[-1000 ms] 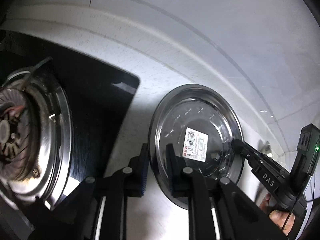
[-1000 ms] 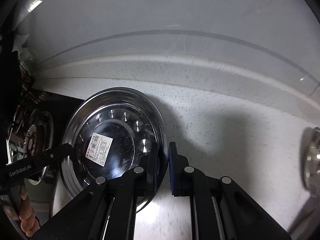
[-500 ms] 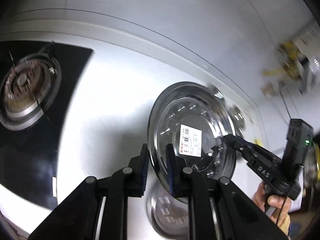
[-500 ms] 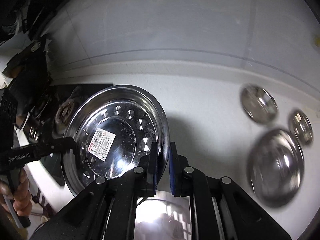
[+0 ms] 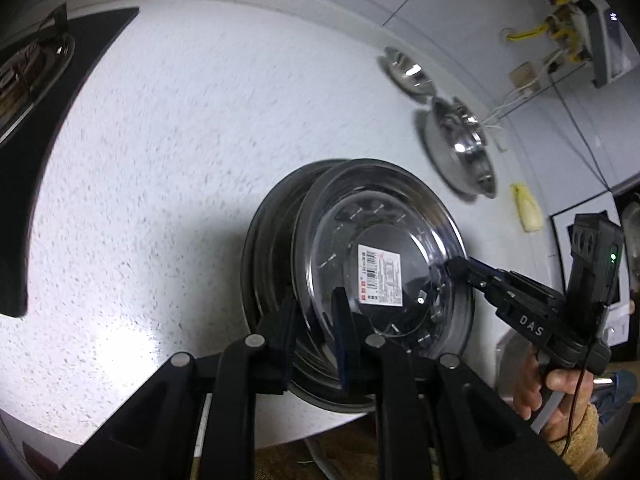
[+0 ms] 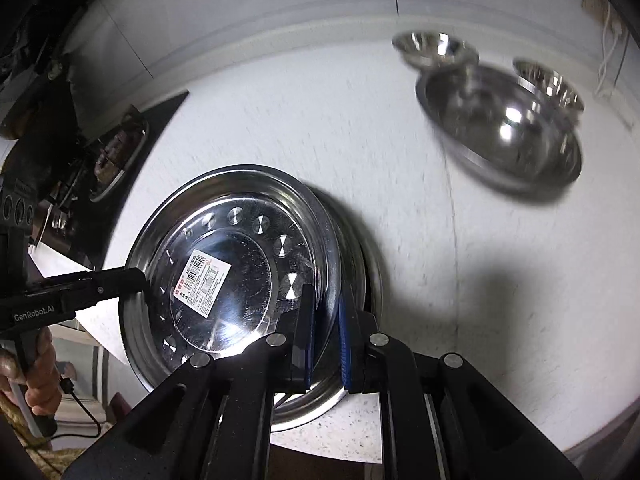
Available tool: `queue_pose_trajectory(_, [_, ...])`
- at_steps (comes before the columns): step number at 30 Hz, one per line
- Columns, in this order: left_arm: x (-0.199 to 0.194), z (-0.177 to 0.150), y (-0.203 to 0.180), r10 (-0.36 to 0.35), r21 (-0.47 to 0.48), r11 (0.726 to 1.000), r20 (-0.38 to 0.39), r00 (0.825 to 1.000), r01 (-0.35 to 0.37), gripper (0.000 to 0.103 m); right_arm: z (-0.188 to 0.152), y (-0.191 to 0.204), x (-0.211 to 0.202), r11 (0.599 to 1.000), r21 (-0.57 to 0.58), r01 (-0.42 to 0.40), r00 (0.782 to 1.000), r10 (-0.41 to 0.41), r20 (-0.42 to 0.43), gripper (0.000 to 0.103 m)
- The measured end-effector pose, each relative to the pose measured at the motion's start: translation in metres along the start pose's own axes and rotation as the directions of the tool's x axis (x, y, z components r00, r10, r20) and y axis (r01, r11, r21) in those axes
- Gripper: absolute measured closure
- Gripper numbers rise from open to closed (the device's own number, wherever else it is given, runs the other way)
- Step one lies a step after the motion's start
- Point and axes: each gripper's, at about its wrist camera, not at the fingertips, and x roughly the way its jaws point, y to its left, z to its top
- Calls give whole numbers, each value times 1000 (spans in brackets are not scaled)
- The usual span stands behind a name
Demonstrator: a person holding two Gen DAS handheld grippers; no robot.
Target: Organize plates and bowls
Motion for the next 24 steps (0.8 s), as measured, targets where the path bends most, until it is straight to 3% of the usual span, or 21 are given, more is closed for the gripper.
queue_pose_trajectory(15, [19, -3, -3, 62, -17, 998, 33, 998, -61, 89, -6, -2, 13, 999, -52, -11, 1000, 11, -1, 93])
queue_pose_trajectory(24, [-13, 0, -18, 126, 60, 989, 145, 981, -136, 86, -2, -5, 3, 996, -88, 9, 999, -5, 39, 89])
